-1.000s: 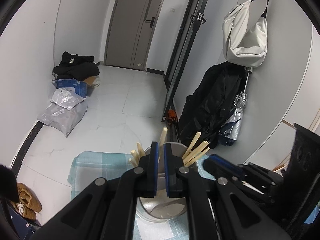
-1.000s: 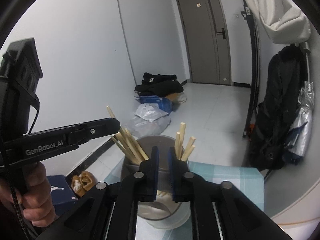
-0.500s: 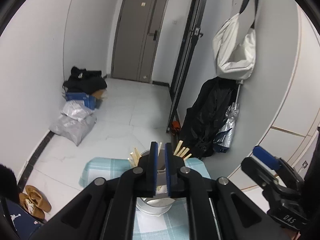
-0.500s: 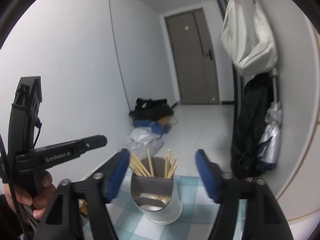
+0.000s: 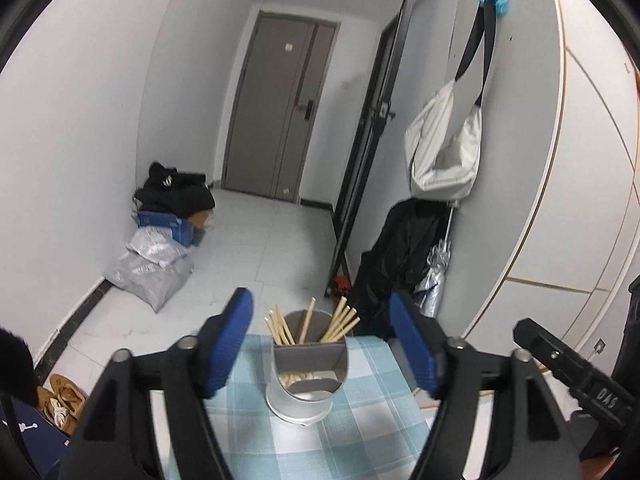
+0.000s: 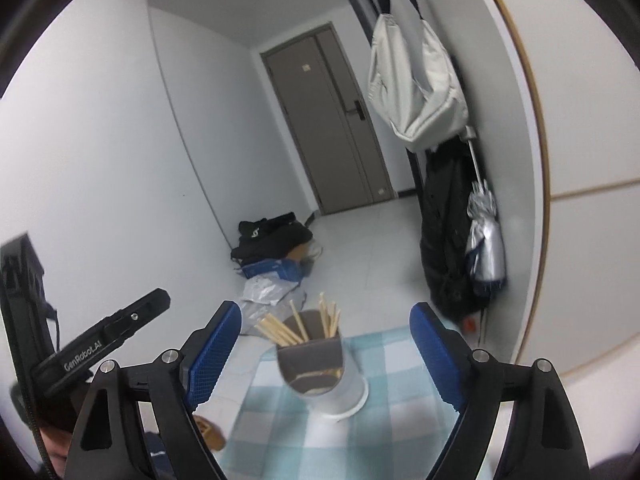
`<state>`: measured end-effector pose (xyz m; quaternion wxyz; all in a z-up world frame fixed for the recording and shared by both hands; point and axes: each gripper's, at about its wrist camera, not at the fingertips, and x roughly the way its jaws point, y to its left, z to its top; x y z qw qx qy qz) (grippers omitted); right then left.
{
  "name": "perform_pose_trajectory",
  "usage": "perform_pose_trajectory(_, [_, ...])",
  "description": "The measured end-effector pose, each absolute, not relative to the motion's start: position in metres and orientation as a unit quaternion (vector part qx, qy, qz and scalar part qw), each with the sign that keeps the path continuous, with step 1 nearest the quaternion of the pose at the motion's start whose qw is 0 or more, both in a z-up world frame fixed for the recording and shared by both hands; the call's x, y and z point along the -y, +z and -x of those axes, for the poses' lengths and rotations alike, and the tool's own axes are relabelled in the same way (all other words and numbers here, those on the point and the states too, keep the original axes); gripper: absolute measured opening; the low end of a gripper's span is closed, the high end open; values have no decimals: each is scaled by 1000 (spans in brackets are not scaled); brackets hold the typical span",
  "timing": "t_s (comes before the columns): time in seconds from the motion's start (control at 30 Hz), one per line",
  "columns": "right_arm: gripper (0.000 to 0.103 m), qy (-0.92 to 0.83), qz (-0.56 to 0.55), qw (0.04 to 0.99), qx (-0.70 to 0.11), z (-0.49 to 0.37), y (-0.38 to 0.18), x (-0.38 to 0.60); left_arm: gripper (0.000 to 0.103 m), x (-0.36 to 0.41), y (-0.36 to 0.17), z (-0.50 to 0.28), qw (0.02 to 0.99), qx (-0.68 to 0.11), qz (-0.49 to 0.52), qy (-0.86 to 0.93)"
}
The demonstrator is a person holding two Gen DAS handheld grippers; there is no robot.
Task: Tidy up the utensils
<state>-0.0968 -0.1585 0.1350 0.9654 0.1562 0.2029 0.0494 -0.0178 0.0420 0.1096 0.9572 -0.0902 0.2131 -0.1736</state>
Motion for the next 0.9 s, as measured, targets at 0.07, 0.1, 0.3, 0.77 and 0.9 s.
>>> perform_pose_trajectory(0.07, [92,54,-161,965,-201,106,136,156,84,-47,110,25,963,-196,86,-164])
perform_pose_trajectory(0.1, [93,55,-160,966,-198,110,133,155,87,-48,109,29,965,-188,85,-160])
perform_pose_trajectory(0.3, [99,56,-93,977,-183,121,106,135,96,-49,93,38,974,-178,65,-126])
perform_pose_trajectory(0.77, [103,76,-1,987,-142,108,35,121,102,-41,38,29,979,-189,51,-52])
perform_pose_trajectory(0.9, [103,67,-3,987,-146,106,26,127,102,-39,28,25,979,-190,51,-49])
